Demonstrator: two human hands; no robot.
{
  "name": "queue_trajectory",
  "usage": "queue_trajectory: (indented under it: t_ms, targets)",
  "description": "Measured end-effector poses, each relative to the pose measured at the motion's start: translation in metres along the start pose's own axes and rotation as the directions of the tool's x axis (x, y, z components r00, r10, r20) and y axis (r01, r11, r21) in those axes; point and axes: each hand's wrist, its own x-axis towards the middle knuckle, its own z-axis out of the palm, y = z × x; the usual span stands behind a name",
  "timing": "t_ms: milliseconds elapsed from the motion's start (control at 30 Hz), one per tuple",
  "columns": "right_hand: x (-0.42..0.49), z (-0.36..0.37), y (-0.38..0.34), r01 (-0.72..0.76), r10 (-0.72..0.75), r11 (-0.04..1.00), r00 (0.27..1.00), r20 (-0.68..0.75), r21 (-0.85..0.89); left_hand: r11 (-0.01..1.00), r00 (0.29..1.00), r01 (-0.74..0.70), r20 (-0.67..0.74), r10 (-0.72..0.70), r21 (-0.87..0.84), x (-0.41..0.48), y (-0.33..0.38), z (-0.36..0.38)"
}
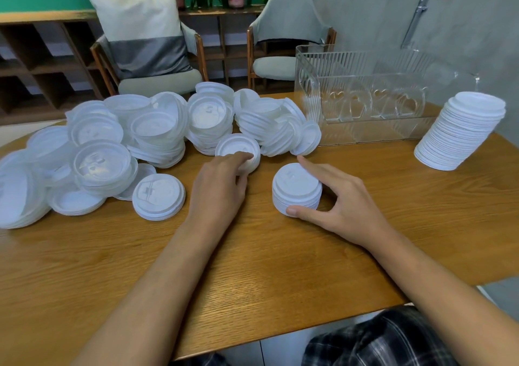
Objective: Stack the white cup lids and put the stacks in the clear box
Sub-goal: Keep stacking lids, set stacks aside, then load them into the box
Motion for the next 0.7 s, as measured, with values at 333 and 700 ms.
queue_trajectory:
  t_ms: [333, 700]
  targets:
    - [0.000, 0.000, 0.000, -0.005, 0.005, 1.000, 1.000, 0.000, 0.020, 0.997, 0.996, -0.046, -0.073, 0.042, -0.062, 0.000, 0.005, -0.004]
    - [0.001, 0.002, 0.001, 0.035, -0.035, 0.999, 0.999, -0.013, -0.004, 0.852, 0.986, 0.087, -0.079, -0.149, -0.517, -0.004, 0.032, -0.012]
